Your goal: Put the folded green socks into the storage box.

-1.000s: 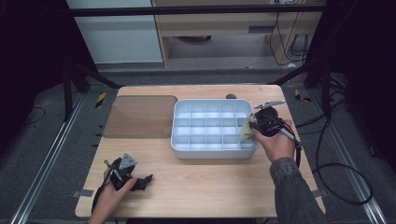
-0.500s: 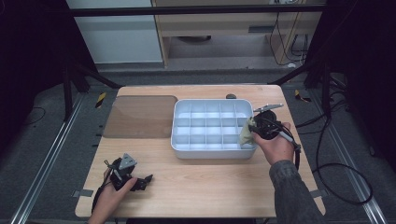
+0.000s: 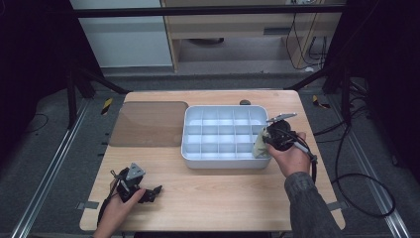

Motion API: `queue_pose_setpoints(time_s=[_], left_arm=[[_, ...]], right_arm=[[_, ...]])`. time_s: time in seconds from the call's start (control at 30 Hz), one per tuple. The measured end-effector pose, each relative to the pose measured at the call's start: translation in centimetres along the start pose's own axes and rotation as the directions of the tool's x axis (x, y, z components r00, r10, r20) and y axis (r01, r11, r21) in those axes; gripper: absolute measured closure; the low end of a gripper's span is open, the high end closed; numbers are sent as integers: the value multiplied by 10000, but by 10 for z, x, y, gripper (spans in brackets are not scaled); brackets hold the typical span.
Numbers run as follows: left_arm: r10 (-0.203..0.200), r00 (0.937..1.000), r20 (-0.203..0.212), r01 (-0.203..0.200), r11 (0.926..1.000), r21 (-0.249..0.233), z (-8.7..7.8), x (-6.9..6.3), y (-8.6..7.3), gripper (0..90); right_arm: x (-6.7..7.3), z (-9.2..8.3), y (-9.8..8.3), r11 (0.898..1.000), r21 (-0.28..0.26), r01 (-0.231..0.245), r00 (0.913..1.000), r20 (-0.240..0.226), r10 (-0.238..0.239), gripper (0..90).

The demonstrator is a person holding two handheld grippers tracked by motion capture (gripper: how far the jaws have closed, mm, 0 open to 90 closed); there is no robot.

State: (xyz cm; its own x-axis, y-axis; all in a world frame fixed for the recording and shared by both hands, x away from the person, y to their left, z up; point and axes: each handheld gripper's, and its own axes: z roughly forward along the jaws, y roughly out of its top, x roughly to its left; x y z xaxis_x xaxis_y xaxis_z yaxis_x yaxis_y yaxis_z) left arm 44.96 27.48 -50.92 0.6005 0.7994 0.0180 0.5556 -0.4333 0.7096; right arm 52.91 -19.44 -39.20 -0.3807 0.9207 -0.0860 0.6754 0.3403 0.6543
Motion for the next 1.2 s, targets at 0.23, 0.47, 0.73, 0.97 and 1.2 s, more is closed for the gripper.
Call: queue_pose_setpoints(time_s=[0.23,0.47,0.73,0.97,1.2], left_arm=[[0,10000,2,0,10000,0,0,0,0,0],[0,10000,2,0,10000,-1,0,0,0,0],[1,10000,1,-1,10000,-1,0,0,0,0],[0,10000,2,0,10000,-3,0,0,0,0],[-1,10000,1,1,10000,-3,0,0,0,0]], right_arm=[[2,2,-1,10000,55,28,10000,-27,-27,713],[2,3,-3,10000,85,20,10000,-41,-20,712],[3,5,-4,9999,125,15,10000,-59,-14,711],[3,5,-4,9999,161,33,10000,-90,-32,710],[5,7,-5,9997,205,101,9999,-100,-99,710]])
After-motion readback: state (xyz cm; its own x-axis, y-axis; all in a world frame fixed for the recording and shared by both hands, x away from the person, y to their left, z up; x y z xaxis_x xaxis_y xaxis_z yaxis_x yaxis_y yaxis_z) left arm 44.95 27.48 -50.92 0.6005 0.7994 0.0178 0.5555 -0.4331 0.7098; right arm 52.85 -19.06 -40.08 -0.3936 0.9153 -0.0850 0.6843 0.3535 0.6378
